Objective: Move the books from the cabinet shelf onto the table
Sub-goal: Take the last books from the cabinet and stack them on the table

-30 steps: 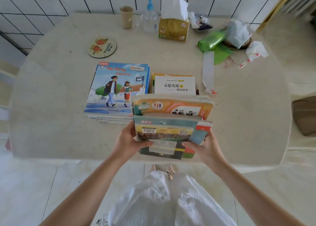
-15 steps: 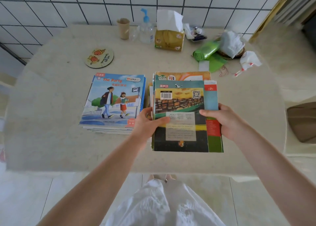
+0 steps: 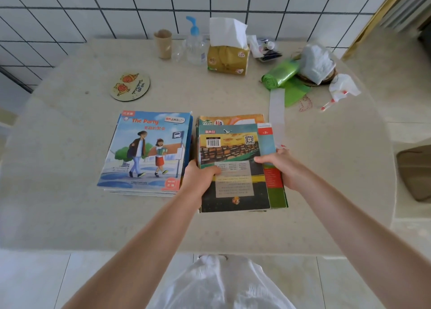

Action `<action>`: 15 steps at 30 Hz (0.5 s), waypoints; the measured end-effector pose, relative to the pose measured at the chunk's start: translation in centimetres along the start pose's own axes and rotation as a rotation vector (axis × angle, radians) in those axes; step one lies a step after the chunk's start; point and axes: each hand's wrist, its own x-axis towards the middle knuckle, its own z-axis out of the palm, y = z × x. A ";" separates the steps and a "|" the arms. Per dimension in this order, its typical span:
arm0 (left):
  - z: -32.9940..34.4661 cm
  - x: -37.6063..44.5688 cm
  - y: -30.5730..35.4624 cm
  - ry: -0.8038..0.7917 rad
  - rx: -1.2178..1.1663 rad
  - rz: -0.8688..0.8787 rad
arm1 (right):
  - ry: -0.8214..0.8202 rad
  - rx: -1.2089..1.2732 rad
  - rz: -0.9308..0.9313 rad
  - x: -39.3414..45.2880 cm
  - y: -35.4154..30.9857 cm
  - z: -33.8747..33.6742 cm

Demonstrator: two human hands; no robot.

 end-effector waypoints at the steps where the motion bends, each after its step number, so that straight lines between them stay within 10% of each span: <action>1: 0.1 0.0 0.0 0.011 0.019 0.018 | -0.010 -0.005 -0.012 0.0 0.0 0.0; 15: -0.3 0.5 0.6 -0.012 0.259 0.225 | 0.070 0.053 0.009 0.8 0.7 1.1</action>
